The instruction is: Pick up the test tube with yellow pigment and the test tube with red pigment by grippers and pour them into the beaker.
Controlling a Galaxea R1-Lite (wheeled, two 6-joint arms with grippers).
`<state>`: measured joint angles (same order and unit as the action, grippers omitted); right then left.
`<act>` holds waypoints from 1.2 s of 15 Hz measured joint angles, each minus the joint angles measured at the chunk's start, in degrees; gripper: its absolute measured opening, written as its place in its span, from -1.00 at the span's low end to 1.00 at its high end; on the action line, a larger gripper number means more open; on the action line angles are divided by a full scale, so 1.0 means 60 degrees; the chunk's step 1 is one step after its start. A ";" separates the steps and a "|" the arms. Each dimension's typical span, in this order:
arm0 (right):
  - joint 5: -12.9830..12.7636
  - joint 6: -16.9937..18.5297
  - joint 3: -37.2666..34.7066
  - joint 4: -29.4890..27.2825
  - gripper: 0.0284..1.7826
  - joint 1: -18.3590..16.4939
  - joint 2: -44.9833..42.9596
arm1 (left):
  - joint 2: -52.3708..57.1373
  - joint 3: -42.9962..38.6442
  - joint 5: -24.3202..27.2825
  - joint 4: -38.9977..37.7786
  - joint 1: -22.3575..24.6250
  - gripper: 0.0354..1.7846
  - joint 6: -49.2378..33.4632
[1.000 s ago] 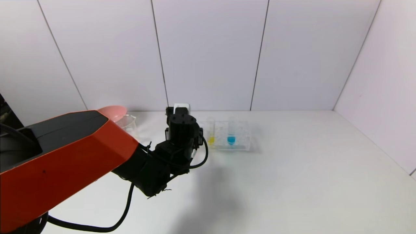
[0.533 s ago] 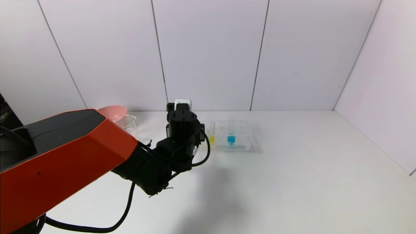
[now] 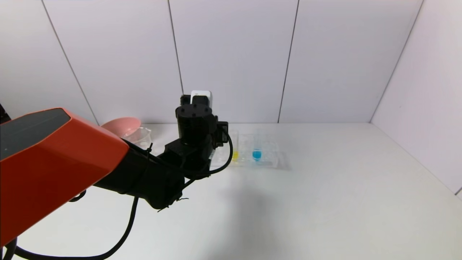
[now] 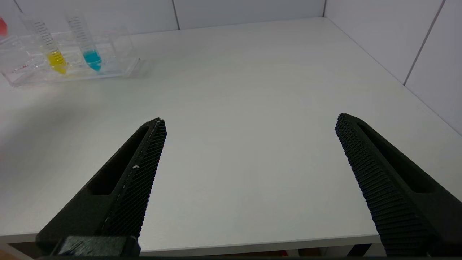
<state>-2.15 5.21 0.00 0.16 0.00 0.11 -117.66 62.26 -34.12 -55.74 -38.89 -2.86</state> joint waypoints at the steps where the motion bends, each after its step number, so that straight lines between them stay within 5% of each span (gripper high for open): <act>1: 0.0000 0.0000 0.0000 0.0000 0.92 0.0000 0.0000 | 0.0138 -0.0087 0.0037 0.0130 -0.0004 -0.55 0.0000; 9: 0.0004 0.0004 0.0000 0.0000 0.92 0.0000 0.0000 | 0.3198 -0.2282 0.2550 0.2818 0.0904 -0.55 0.0337; 12: -0.0004 0.0004 0.0000 -0.0004 0.92 0.0000 0.0000 | 0.4805 -0.3068 0.4297 0.4173 0.2536 -0.55 0.0926; 18: 0.0000 0.0004 0.0000 0.0000 0.92 0.0000 0.0000 | 0.6689 -0.3625 0.8438 0.6158 0.7343 -0.55 0.2737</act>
<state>-2.15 5.23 0.00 0.16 0.00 0.11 -77.53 40.51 16.51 -18.79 5.17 13.56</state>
